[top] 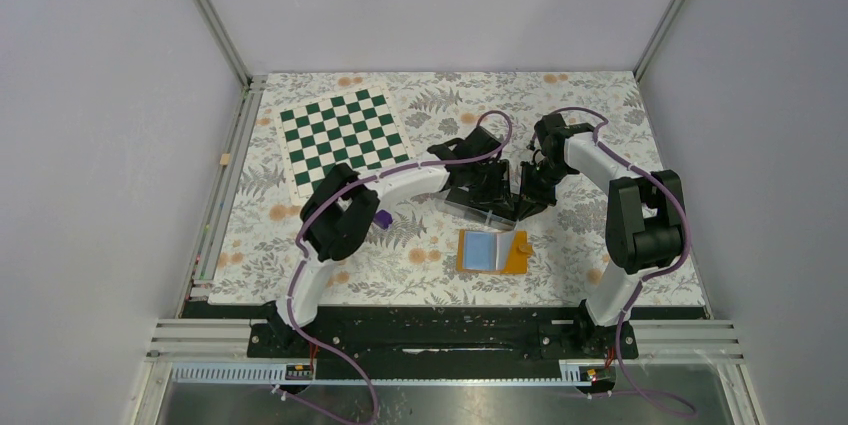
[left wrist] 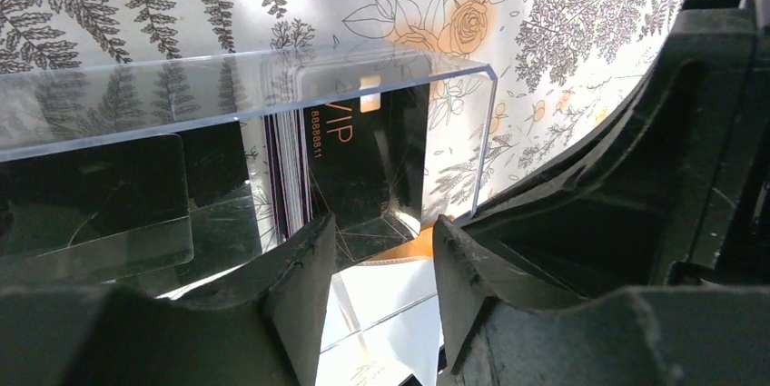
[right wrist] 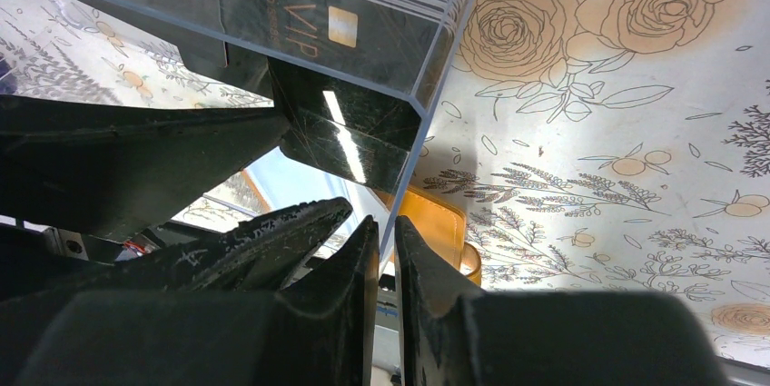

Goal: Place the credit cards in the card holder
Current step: Pick up the credit card from the storage box.

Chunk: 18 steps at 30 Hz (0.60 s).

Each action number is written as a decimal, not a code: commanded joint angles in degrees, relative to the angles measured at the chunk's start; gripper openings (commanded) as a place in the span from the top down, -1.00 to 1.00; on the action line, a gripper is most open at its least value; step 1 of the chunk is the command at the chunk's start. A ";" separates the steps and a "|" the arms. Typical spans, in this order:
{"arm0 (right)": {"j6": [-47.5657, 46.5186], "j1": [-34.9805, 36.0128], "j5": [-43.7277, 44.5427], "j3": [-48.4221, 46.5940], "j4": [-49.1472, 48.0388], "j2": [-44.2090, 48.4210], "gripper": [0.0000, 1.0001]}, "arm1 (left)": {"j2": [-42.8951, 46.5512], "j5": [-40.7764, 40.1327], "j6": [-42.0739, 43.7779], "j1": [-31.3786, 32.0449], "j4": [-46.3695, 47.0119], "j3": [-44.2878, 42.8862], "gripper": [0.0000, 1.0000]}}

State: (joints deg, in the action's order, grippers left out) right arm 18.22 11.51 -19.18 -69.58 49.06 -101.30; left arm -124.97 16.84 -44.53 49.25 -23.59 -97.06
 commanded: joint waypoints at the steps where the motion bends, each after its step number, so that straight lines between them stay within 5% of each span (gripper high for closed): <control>1: -0.46 0.20 -1.85 -1.59 1.07 -0.48 0.65 | 4.46 -1.61 0.89 -0.26 3.12 0.94 0.09; 18: -0.56 0.18 -2.00 -1.61 1.08 -0.63 0.65 | 0.30 0.30 0.15 -0.41 1.01 -0.05 0.43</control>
State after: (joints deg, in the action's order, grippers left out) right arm 18.22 11.51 -19.20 -69.58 49.06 -101.30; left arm -123.24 15.94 -44.56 48.16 -23.46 -94.56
